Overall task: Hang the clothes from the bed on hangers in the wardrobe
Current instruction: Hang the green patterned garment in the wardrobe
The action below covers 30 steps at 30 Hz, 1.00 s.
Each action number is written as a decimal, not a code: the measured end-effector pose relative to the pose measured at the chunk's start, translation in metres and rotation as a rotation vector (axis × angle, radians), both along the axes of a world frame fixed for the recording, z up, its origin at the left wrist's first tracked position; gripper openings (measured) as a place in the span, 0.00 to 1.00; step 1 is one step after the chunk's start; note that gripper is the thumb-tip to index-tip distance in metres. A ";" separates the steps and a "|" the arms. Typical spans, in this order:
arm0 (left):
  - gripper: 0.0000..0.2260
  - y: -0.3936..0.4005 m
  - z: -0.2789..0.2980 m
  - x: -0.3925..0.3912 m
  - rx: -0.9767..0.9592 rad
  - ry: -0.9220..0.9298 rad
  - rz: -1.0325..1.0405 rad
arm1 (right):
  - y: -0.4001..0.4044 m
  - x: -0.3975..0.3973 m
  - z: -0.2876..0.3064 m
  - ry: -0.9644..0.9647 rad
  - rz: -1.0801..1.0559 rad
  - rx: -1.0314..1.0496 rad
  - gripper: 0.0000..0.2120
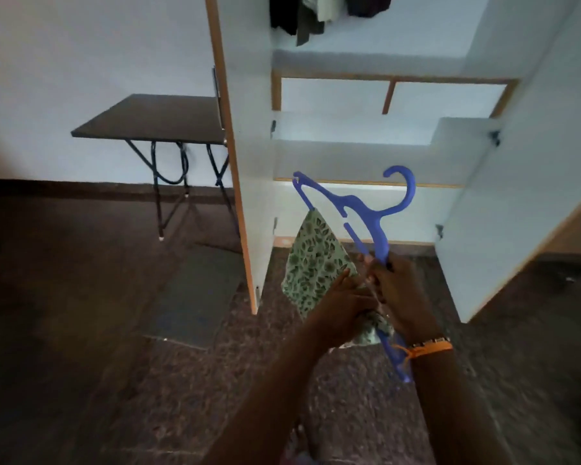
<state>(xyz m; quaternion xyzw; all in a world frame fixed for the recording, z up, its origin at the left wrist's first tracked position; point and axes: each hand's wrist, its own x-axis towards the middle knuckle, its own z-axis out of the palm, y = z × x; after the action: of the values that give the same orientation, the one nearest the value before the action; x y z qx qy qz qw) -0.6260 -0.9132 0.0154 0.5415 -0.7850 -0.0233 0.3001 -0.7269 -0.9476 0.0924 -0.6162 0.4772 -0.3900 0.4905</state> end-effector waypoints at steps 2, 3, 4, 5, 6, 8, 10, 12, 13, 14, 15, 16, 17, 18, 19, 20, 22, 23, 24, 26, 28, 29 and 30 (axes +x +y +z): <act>0.13 -0.059 0.018 -0.007 0.039 0.107 -0.062 | -0.047 -0.010 0.014 0.020 -0.066 -0.035 0.15; 0.14 -0.085 0.028 -0.011 0.044 0.237 -0.085 | -0.070 -0.016 0.020 0.024 -0.100 -0.043 0.15; 0.14 -0.111 0.038 -0.015 0.089 0.435 -0.092 | -0.090 -0.022 0.024 0.018 -0.122 -0.046 0.14; 0.13 -0.133 0.052 -0.017 0.156 0.653 -0.080 | -0.110 -0.026 0.026 0.013 -0.137 -0.045 0.13; 0.12 -0.155 0.061 -0.018 0.174 0.810 -0.024 | -0.129 -0.030 0.027 0.022 -0.146 -0.043 0.13; 0.11 -0.198 0.069 -0.013 0.223 0.856 0.199 | -0.162 -0.036 0.029 0.069 -0.167 -0.055 0.14; 0.10 -0.245 0.066 -0.005 0.329 0.818 0.297 | -0.198 -0.041 0.029 0.071 -0.179 -0.081 0.15; 0.14 -0.290 0.067 -0.002 0.380 0.794 0.310 | -0.237 -0.041 0.028 0.072 -0.184 -0.117 0.13; 0.16 -0.312 0.069 -0.003 0.391 0.779 0.303 | -0.258 -0.040 0.029 0.074 -0.188 -0.124 0.09; 0.16 -0.335 0.075 -0.006 0.414 0.762 0.285 | -0.281 -0.040 0.029 0.058 -0.179 -0.108 0.05; 0.16 -0.360 0.083 -0.010 0.441 0.766 0.242 | -0.305 -0.038 0.030 0.028 -0.163 -0.082 0.03; 0.15 -0.383 0.093 -0.015 0.464 0.793 0.191 | -0.329 -0.038 0.033 -0.009 -0.147 -0.051 0.05; 0.13 -0.408 0.102 -0.020 0.499 0.834 0.149 | -0.354 -0.038 0.038 -0.040 -0.121 -0.029 0.08; 0.11 -0.433 0.114 -0.025 0.521 0.879 0.123 | -0.380 -0.038 0.045 -0.071 -0.094 -0.022 0.10; 0.10 -0.458 0.124 -0.026 0.524 0.924 0.115 | -0.404 -0.039 0.054 -0.095 -0.053 -0.024 0.12; 0.10 -0.482 0.134 -0.025 0.519 0.963 0.113 | -0.424 -0.041 0.064 -0.122 0.000 -0.024 0.13; 0.09 -0.530 0.158 -0.017 0.502 1.025 0.105 | -0.465 -0.047 0.077 -0.163 0.098 -0.070 0.13; 0.08 -0.553 0.173 -0.012 0.484 1.052 0.091 | -0.484 -0.050 0.082 -0.175 0.137 -0.094 0.11; 0.07 -0.575 0.187 -0.007 0.467 1.074 0.081 | -0.501 -0.052 0.088 -0.186 0.172 -0.110 0.10; 0.06 -0.618 0.215 0.004 0.429 1.121 0.076 | -0.534 -0.054 0.099 -0.233 0.187 -0.142 0.06; 0.06 -0.656 0.242 0.011 0.400 1.126 0.043 | -0.569 -0.050 0.111 -0.309 0.178 -0.162 0.07; 0.07 -0.676 0.254 0.013 0.386 1.114 0.020 | -0.586 -0.045 0.119 -0.324 0.194 -0.173 0.05; 0.09 -0.694 0.267 0.015 0.379 1.100 -0.001 | -0.606 -0.040 0.125 -0.353 0.191 -0.172 0.05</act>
<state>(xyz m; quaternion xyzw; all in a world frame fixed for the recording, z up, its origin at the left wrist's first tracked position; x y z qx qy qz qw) -0.6112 -1.6073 0.2821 0.4935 -0.4961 -0.4414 0.5617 -0.7664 -1.5531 0.2172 -0.6204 0.2881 -0.4828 0.5468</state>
